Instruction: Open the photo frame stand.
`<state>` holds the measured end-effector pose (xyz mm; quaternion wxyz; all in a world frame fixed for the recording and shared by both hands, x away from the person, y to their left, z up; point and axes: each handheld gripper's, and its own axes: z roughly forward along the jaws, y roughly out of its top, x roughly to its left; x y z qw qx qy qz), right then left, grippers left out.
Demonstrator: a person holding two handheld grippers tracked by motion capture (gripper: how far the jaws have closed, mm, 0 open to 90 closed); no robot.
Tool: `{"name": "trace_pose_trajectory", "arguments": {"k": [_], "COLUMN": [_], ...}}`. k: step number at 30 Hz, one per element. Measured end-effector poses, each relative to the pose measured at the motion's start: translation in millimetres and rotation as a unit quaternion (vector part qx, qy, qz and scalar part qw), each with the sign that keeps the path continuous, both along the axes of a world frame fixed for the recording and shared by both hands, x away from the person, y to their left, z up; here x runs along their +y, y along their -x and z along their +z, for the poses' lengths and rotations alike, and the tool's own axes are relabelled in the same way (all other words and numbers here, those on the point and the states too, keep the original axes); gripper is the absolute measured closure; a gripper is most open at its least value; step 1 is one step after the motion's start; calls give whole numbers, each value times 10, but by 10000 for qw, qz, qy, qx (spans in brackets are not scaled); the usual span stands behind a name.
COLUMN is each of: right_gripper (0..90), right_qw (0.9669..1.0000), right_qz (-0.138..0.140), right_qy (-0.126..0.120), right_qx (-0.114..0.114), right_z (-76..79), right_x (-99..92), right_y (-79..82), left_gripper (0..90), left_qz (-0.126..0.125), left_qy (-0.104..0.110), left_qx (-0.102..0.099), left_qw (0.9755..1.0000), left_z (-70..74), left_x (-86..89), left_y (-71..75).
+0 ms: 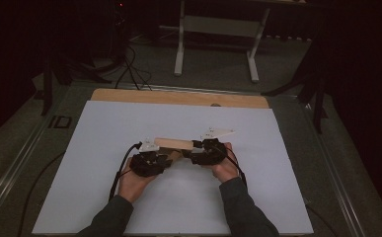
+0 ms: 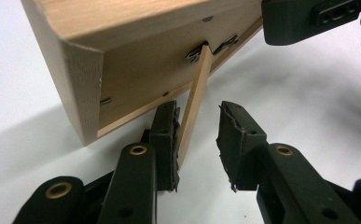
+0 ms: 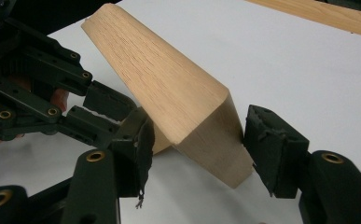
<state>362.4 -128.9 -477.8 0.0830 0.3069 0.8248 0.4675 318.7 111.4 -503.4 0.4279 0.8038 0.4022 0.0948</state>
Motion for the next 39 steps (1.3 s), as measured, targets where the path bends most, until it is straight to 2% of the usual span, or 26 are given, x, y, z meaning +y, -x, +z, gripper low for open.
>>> {"name": "trace_pose_trajectory", "arguments": {"k": [19, 22, 27, 31, 39], "right_gripper": [404, 412, 412, 405, 399], "right_qw": [9999, 9999, 10000, 10000, 9999], "right_qz": [91, 62, 6, -10, -72], "right_qy": [89, 106, -1, 71, 39], "right_qx": [-10, -21, -2, -43, -67], "right_z": [-30, -35, -50, -52, -59], "right_x": [5, 1, -28, -39, -95], "right_y": [65, 85, 116, 133, 157], "left_gripper": [674, 668, 660, 655, 649], "left_qz": [-48, -41, -32, -22, 23], "left_qy": [-78, -80, -106, -102, -117], "left_qx": [-9, -12, -23, -43, -92], "left_qw": [10000, 10000, 9999, 9999, 9999], "left_z": [2, 2, 8, 15, 35], "left_x": [10, 11, 23, 27, 56], "left_y": [38, 42, 47, 55, 76]}}
